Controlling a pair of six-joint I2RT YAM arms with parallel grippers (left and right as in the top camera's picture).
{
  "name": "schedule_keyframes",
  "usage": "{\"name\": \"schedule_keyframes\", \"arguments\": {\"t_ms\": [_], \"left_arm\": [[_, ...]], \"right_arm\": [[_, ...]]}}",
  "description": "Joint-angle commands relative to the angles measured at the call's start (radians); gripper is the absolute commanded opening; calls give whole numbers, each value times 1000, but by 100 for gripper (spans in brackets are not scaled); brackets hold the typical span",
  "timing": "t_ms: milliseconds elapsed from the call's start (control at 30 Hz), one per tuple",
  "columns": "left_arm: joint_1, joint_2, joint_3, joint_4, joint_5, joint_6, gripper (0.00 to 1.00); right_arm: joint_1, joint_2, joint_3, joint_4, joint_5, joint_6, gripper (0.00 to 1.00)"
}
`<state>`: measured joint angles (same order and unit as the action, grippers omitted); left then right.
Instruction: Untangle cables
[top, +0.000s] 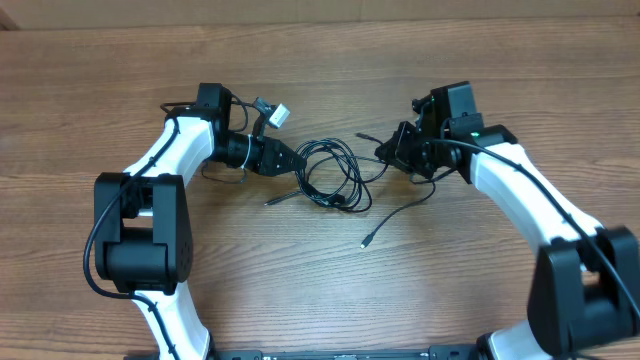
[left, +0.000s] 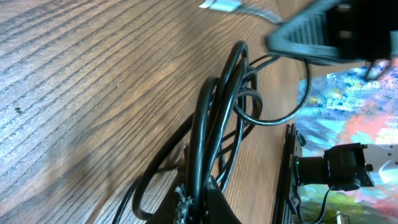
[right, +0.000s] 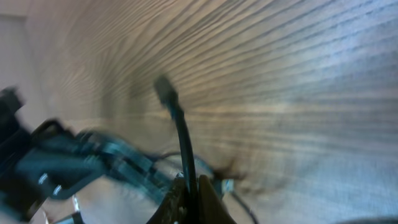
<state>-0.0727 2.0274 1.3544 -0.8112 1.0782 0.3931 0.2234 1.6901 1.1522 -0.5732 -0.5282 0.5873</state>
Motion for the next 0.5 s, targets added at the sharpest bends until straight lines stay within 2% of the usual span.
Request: {"name": "schedule_keyframes", "arguments": {"t_ms": [0, 133, 467], "left_arm": [[-6, 6, 16, 1, 41, 13, 4], [-6, 6, 16, 1, 41, 2, 4], [-6, 6, 16, 8, 41, -13, 4]], "right_arm": [[18, -94, 27, -42, -24, -67, 4], [36, -110, 27, -95, -25, -73, 4], [188, -110, 27, -181, -24, -103, 4]]}}
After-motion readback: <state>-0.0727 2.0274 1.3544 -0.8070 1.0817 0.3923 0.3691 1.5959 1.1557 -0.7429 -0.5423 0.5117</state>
